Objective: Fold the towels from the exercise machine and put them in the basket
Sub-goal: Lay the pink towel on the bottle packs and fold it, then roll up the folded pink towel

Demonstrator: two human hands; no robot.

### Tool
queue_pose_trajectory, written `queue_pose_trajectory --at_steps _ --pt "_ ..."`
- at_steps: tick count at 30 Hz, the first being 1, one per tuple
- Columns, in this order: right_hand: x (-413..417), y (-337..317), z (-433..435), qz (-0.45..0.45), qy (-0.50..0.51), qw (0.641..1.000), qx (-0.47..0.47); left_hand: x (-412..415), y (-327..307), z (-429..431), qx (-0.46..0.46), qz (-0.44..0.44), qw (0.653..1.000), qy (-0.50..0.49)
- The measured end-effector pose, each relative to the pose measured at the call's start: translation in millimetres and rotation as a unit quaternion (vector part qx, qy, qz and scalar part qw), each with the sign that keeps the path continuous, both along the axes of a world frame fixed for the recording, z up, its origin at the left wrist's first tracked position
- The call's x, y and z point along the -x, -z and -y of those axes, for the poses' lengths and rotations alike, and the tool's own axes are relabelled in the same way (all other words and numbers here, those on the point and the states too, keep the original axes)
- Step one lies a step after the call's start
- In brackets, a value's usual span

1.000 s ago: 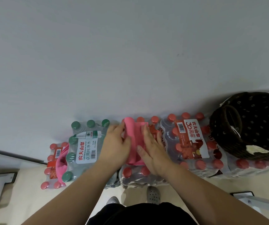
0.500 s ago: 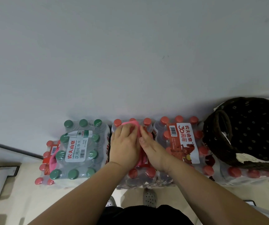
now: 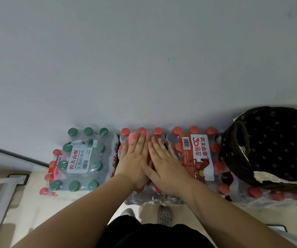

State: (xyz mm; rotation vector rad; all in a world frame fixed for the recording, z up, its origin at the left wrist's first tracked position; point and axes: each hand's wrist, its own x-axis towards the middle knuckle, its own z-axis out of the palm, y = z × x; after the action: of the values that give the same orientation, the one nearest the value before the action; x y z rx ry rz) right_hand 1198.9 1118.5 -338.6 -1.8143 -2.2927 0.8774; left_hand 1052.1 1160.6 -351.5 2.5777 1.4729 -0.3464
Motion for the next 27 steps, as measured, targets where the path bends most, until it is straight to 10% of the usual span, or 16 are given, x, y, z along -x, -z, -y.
queue_pose_trajectory --at_steps 7,15,27 --pt "3.4 5.8 -0.2 0.002 0.008 1.0 0.002 0.8 -0.2 2.4 0.013 0.072 0.997 -0.022" --pt "13.3 7.1 -0.7 0.001 0.04 0.999 -0.015 33.3 6.2 -6.6 0.056 0.402 0.91 -0.078" --pt "30.4 11.3 4.1 0.037 0.121 0.992 0.013 50.3 -1.2 -34.3 0.097 0.272 0.954 -0.082"
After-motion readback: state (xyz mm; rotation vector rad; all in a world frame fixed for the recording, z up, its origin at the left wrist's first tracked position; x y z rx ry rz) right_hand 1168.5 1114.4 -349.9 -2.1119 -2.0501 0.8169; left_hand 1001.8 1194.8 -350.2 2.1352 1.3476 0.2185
